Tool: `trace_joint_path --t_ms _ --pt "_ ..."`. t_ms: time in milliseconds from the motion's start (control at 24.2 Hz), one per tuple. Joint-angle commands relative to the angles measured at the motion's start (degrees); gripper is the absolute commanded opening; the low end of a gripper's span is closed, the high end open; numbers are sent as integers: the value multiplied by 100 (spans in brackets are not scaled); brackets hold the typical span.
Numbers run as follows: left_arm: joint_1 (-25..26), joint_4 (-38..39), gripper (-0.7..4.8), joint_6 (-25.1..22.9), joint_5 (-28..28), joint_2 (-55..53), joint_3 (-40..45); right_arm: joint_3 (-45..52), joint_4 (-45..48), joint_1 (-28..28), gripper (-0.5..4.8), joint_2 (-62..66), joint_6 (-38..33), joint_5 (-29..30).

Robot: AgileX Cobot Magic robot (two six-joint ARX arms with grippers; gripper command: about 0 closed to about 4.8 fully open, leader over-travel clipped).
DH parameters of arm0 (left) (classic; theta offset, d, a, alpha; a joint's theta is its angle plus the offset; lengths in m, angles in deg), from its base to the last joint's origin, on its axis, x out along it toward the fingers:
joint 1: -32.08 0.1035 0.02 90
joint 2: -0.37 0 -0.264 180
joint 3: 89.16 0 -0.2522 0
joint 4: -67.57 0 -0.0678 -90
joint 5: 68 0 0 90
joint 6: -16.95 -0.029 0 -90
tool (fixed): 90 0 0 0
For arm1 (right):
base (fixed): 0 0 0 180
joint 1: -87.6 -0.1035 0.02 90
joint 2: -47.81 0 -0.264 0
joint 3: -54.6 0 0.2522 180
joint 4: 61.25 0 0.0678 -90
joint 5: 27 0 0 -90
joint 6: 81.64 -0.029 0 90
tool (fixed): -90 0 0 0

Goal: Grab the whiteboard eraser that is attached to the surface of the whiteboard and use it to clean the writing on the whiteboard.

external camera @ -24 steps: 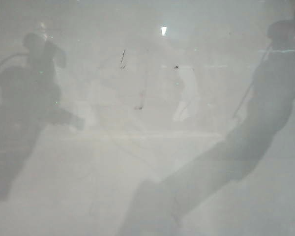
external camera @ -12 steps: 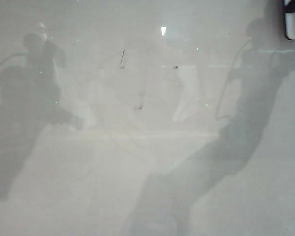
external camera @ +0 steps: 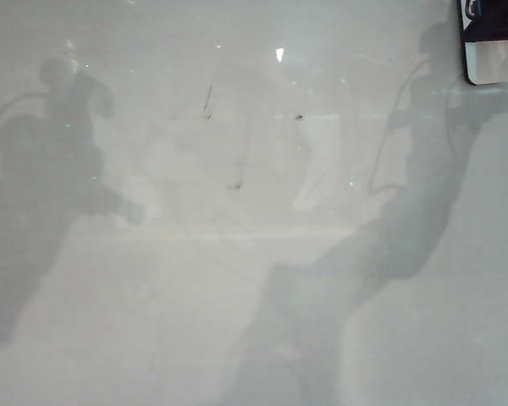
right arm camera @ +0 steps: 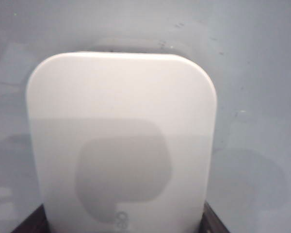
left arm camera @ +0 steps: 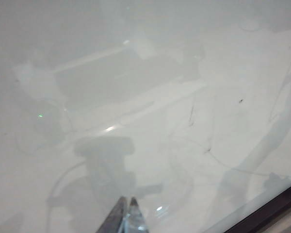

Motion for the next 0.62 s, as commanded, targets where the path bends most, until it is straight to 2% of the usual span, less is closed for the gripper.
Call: trace_joint_path --t_ms 41,124,207,455,620 --pt "-4 -109 -2 44 15 -17 -13 -225 280 -24 310 197 -7 -68" --pt "-4 -94 -2 42 17 -17 -13 -229 247 -61 431 197 -7 -22" --pt "-4 -96 -2 42 17 -20 -13 -227 33 -61 479 120 -7 35" --pt "-4 -267 -2 42 -11 -417 -11 -210 -1263 -116 479 -824 -4 63" --pt "-4 -920 -2 243 -31 -758 155 -210 -2199 -131 479 -1534 -7 55"
